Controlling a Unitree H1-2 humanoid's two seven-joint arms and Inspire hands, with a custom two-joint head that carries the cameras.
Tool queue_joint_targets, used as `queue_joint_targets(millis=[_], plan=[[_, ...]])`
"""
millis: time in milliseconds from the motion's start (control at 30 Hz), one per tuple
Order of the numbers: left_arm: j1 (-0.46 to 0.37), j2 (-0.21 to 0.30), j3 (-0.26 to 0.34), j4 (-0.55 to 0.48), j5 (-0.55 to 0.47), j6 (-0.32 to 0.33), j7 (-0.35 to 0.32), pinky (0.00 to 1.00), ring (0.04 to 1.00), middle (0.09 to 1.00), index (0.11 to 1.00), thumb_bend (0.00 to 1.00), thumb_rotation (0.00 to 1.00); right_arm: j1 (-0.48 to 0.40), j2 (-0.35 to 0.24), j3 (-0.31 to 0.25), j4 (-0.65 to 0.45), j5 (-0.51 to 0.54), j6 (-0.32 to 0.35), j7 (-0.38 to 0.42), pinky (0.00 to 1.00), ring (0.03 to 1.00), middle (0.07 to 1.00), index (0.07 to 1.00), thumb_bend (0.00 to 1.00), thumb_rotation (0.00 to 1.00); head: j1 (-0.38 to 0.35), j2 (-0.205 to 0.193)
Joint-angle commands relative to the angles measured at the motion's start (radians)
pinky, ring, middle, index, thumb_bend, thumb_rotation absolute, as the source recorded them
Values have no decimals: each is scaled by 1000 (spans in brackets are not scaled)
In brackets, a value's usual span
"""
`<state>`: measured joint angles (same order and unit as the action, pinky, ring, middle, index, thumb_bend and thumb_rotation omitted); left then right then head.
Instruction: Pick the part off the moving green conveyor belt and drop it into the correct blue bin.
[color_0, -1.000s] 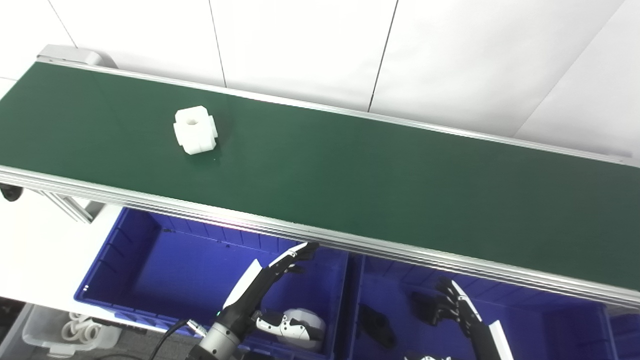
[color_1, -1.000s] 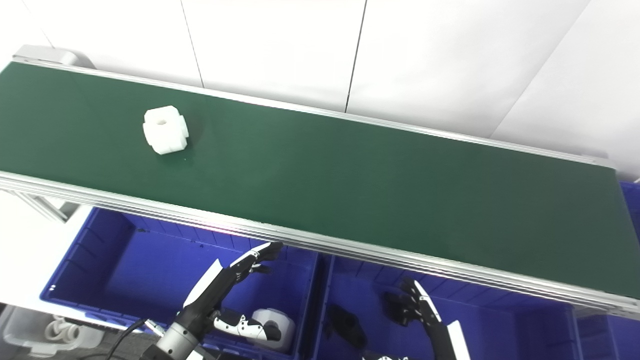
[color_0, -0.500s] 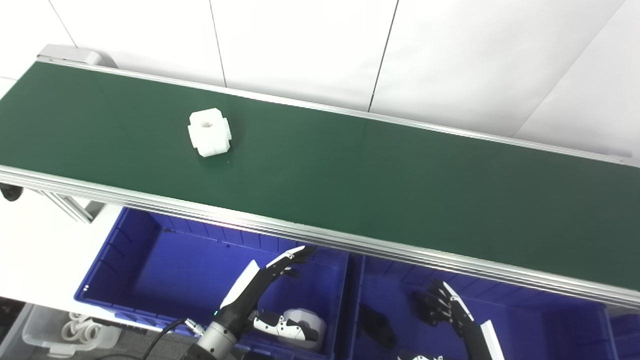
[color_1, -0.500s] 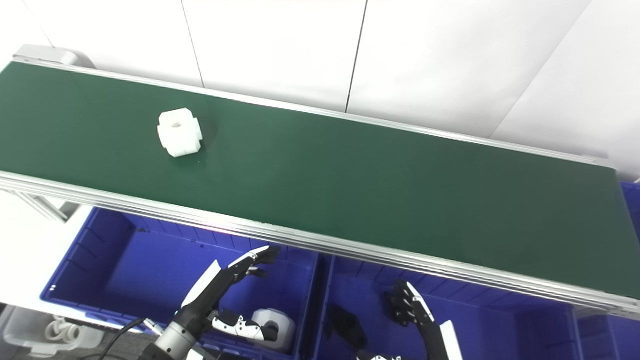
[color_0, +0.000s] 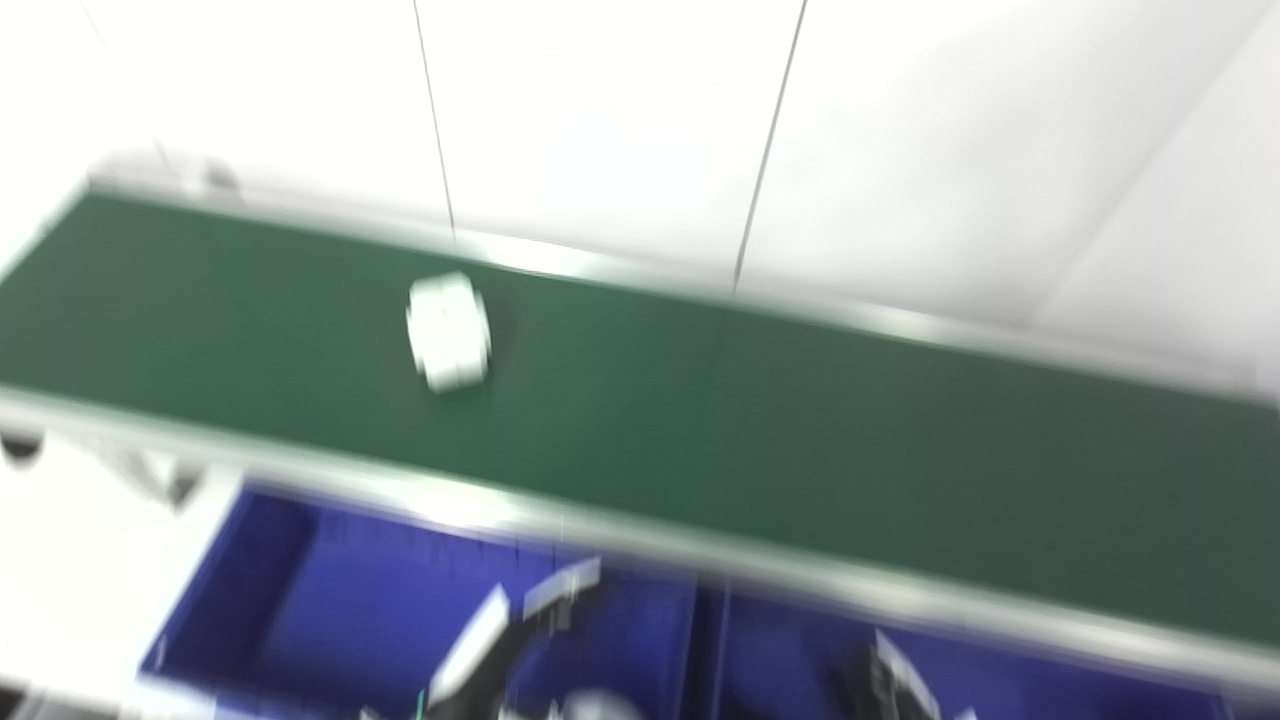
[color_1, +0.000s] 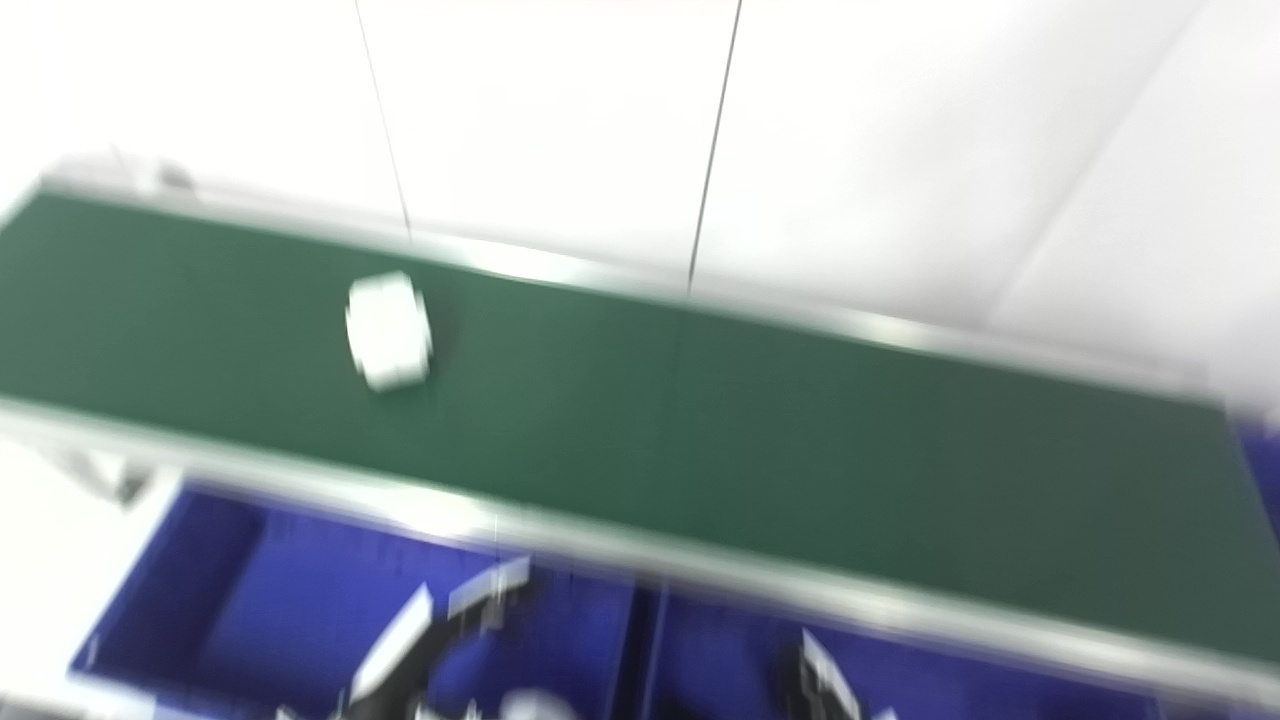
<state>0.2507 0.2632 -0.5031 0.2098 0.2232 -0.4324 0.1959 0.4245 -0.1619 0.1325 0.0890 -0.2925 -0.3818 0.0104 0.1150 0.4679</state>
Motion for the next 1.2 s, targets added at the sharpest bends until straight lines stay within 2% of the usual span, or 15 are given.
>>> queue_joint_targets(millis=[0,200,300,500,667,867,933,1100,1133,1167], plan=[[-11,6,-10,-10,-4,-38,24,707,826,868,844,876,173,-5,2,1,-10,10,-49,-14,708,797,849,878,898,226,-6,-12],[-24,15,-33,10,1,-38,52,704,822,867,845,873,193,-14,3,4,17,0,-80,-35,690,781,837,871,902,227,-24,-41],[-30,19,-43,20,-6,-38,60,698,821,867,844,873,197,-19,-2,14,30,4,-87,-56,662,768,825,867,909,238,-27,-41],[-38,28,-63,17,-9,-38,87,685,815,860,842,873,196,-23,-27,52,27,19,-87,-99,659,773,824,876,906,263,-22,-29],[-38,32,-72,3,0,-38,109,688,818,863,846,875,209,-25,-31,58,24,36,-88,-100,673,781,825,874,913,254,-15,-8],[-19,57,-79,-143,7,-38,136,700,822,867,845,869,191,-24,-31,56,7,32,-87,-99,673,780,824,871,921,259,-14,27],[-12,64,-62,-206,3,-38,118,707,828,874,841,876,202,-25,-31,57,1,20,-87,-105,668,776,822,872,921,265,-15,43],[5,64,40,-392,-26,-35,38,742,849,884,851,899,257,-30,-28,63,-10,21,-88,-107,688,788,830,879,919,270,-29,87],[1,62,61,-422,-37,-36,26,736,842,873,844,909,252,-30,-25,61,-15,21,-87,-105,693,792,830,878,923,276,-32,112],[-4,61,80,-444,-39,-36,15,738,838,866,844,909,257,-29,-22,58,-20,21,-86,-102,699,796,830,880,926,281,-32,112]])
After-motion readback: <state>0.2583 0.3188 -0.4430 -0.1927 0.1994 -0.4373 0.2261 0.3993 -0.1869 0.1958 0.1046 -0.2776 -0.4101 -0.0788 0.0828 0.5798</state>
